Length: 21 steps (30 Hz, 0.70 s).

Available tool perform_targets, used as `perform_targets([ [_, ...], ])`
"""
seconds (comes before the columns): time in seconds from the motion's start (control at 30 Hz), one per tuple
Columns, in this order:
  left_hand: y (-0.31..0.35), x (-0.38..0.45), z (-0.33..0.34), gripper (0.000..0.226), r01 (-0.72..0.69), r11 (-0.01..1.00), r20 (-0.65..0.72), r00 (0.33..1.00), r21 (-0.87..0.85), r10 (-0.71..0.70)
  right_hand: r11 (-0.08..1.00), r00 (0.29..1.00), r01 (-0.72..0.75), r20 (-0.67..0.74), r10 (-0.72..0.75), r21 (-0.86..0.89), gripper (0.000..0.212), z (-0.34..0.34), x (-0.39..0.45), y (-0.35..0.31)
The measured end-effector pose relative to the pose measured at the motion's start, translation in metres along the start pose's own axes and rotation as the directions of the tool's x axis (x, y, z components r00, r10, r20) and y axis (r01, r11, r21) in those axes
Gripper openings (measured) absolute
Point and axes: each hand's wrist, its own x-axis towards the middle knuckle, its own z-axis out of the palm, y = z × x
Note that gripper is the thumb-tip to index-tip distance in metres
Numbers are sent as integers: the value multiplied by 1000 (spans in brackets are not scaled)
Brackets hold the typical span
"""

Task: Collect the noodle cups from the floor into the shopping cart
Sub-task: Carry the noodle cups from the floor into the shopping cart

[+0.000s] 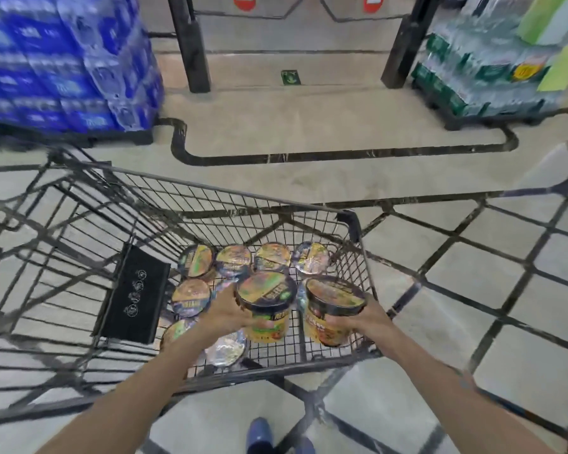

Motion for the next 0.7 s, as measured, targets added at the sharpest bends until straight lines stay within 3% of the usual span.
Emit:
perform_targets([
  [0.03, -9, 9, 4, 95, 25, 1000, 41, 999, 10, -25, 1000, 1000, -14, 2, 14, -12, 60, 3, 8, 7],
  [0.13, -29, 34, 15, 81, 58, 998, 130, 990, 24, -61, 996, 995, -76, 59, 79, -46, 82, 8, 42, 35],
  [0.23, -63, 56, 25, 83, 133, 990, 169, 978, -44, -124, 991, 985, -132, 103, 135, -31, 62, 9, 63, 54],
  [0.33, -93, 72, 33, 107, 201, 977, 178, 966, -71, -186, 988, 977, -156, 144, 157, -19, 58, 10, 75, 63],
  [0.43, -100, 81, 45, 86, 242, 952, 163, 963, -185, -213, 968, 950, -249, 195, 244, 5, 56, 8, 90, 74],
  [0.5, -104, 90, 53, 92, 257, 935, 170, 961, -246, -219, 943, 922, -331, 219, 318, 24, 56, 8, 96, 76],
  [0.63, -112, 99, 63, 101, 278, 897, 189, 956, -343, -224, 885, 856, -459, 305, 418, 75, 85, 4, 106, 83],
  [0.7, -118, 98, 64, 107, 323, 881, 223, 940, -344, -258, 861, 836, -494, 337, 433, 119, 80, 3, 107, 82],
])
